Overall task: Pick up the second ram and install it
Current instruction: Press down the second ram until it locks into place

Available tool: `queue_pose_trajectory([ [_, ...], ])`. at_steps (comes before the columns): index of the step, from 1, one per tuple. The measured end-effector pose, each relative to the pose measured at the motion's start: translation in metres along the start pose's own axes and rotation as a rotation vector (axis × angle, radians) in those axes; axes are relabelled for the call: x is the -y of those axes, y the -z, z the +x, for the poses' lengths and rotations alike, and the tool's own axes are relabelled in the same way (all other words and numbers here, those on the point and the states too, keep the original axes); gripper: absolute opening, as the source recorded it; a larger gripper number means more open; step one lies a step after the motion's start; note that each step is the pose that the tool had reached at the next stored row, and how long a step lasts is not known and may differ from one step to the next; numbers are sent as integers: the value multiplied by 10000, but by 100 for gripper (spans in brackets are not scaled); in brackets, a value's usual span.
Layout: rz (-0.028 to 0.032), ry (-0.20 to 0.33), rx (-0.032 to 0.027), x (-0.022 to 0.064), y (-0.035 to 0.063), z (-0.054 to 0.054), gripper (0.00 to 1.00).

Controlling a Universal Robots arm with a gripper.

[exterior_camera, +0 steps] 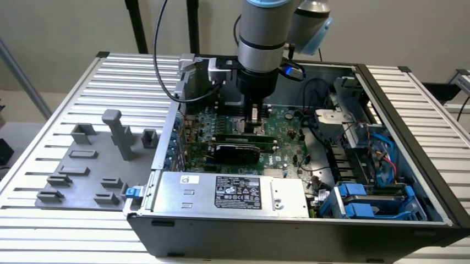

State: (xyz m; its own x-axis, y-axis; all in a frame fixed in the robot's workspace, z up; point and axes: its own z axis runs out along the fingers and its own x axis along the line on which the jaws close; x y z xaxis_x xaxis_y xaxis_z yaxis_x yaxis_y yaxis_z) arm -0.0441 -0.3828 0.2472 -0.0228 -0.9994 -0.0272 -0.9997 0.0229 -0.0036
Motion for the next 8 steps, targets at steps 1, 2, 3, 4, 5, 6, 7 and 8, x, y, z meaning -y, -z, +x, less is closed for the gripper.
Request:
queue_pose_trajectory([
  [1,1,0,0,0,0,0,11],
  [2,0,0,0,0,0,0,11],
  [3,0,0,0,0,0,0,11],
  [4,0,-1,0,0,0,0,11],
  [5,0,0,0,0,0,0,11],
  [6,0,0,0,0,0,0,11],
  [7,0,0,0,-2,-2,0,11],
  [8,1,-1,0,-11,-13,-1,11],
])
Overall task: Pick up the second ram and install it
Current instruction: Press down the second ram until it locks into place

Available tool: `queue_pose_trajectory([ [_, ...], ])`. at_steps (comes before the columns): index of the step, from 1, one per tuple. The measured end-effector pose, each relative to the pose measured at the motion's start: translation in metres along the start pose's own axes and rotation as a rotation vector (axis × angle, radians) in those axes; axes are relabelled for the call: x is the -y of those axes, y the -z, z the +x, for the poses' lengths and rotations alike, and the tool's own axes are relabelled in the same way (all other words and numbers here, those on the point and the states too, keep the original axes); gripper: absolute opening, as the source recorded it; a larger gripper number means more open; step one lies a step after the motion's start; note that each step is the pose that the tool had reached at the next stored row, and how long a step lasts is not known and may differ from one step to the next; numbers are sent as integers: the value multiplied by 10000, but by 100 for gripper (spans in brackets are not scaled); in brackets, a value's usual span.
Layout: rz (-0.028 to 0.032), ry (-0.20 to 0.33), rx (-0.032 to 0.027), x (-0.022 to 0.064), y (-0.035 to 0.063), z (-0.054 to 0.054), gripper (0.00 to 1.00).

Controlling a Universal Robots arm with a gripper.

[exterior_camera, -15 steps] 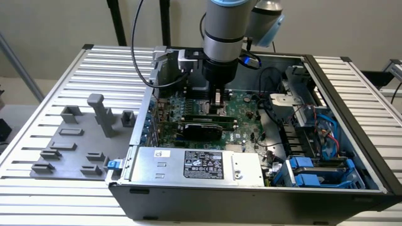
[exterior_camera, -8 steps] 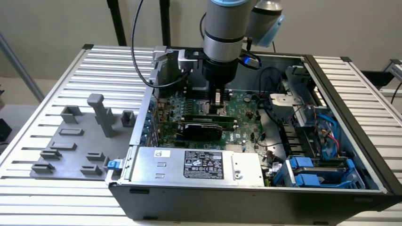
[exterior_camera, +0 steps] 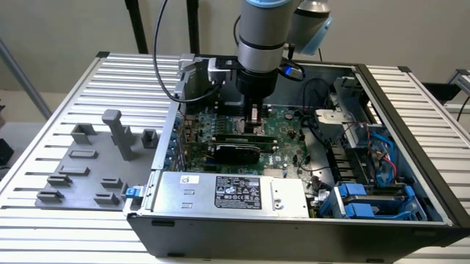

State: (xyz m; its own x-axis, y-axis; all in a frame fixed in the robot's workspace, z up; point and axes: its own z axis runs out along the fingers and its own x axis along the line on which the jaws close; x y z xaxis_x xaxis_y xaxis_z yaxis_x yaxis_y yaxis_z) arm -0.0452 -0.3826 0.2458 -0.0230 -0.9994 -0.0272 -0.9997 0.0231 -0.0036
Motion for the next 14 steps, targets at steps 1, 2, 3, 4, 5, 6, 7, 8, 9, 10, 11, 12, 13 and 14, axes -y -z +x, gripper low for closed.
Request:
queue_pose_trajectory([
  [1,0,0,-1,-3,-18,-1,11],
  [2,-1,1,-1,-4,-37,-2,11],
  [3,-1,1,-1,-4,-55,-4,11],
  [4,-1,1,0,-4,-74,-8,11],
  [5,-1,1,0,-4,-92,-9,11],
  [6,-2,1,-1,-4,-109,-10,11],
  [7,-2,0,-1,-5,-127,-11,11],
  [8,-2,0,-1,-5,-145,-11,11],
  [9,-6,-1,-9,-5,-162,-10,11],
  [10,-11,-2,-18,-5,-176,-9,11],
  [11,-10,-4,-14,-6,-196,-9,11],
  [12,-10,-5,-16,-6,-213,-8,11],
  [13,-11,-6,-17,-6,-222,-8,11],
  [14,-12,-9,-20,-7,-222,-6,11],
])
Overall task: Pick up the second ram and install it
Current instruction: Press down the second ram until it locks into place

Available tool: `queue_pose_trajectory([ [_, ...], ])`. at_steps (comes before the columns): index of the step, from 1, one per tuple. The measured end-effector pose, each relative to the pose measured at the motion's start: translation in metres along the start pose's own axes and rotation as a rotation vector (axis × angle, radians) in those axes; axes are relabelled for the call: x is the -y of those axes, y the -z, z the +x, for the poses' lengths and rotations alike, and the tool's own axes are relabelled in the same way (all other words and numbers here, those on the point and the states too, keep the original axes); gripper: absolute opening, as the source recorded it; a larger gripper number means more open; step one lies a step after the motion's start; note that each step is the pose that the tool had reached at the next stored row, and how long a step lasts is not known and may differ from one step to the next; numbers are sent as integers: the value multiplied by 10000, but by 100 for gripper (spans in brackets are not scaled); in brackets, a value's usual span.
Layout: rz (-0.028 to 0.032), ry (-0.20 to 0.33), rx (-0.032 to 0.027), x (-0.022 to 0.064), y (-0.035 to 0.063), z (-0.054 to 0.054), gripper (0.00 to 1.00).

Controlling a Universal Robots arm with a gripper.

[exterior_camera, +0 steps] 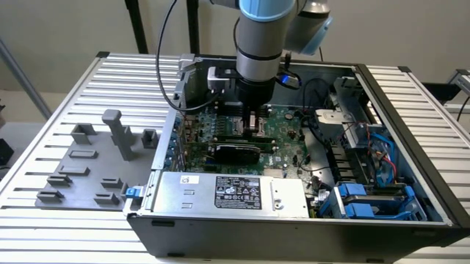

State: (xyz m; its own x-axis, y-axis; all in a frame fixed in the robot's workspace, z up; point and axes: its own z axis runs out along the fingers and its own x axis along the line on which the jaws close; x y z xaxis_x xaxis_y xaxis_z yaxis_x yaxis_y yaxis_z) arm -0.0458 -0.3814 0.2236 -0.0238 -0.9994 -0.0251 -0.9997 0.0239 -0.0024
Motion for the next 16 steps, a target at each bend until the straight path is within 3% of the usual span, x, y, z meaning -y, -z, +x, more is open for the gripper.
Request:
queue_pose_trajectory([
  [2,-3,-4,26,1,36,-5,11],
  [7,-25,-4,19,4,222,-10,11],
  [16,-27,-4,19,5,224,-10,11],
])
